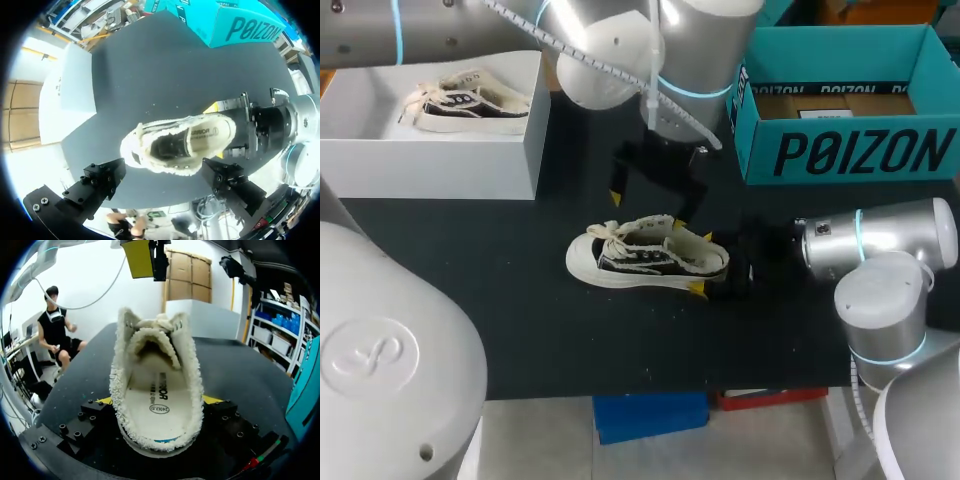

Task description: Take the shoe out of the shoebox, open the shoe tongue, remove and reinsert the insole, then place the shoe into the shoebox

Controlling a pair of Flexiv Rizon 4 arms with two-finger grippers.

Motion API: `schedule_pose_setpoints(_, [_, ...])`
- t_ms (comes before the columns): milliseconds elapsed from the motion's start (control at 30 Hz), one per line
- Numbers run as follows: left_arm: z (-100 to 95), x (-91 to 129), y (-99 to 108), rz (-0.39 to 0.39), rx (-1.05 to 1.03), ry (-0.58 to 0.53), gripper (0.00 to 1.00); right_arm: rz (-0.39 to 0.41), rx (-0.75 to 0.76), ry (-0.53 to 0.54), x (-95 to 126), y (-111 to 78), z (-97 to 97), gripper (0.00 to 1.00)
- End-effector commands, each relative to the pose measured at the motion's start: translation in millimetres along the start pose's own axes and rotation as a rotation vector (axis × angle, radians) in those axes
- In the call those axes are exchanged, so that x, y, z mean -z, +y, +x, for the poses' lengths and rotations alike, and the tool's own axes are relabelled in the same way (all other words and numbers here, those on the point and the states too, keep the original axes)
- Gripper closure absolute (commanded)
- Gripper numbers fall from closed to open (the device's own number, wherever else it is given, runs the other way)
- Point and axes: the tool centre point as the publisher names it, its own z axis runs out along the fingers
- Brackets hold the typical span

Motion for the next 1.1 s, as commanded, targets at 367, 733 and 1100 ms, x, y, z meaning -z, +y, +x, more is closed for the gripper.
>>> schedule_pose_setpoints(367, [36.6,-42,-15,-0.069,0.051,-0.127,0.00,0.003,-0.002,-0.001,-3,-0.4,-1.1,1.00])
schedule_pose_setpoints(733, [46.9,-66,-26,-0.118,0.039,-0.178,0.00,0.003,-0.002,-0.001,-3,-0.4,-1.1,1.00])
schedule_pose_setpoints(1100, [30.6,-70,-10,-0.140,0.049,-0.282,0.17,0.003,-0.002,-0.001,-3,-0.4,-1.1,1.00])
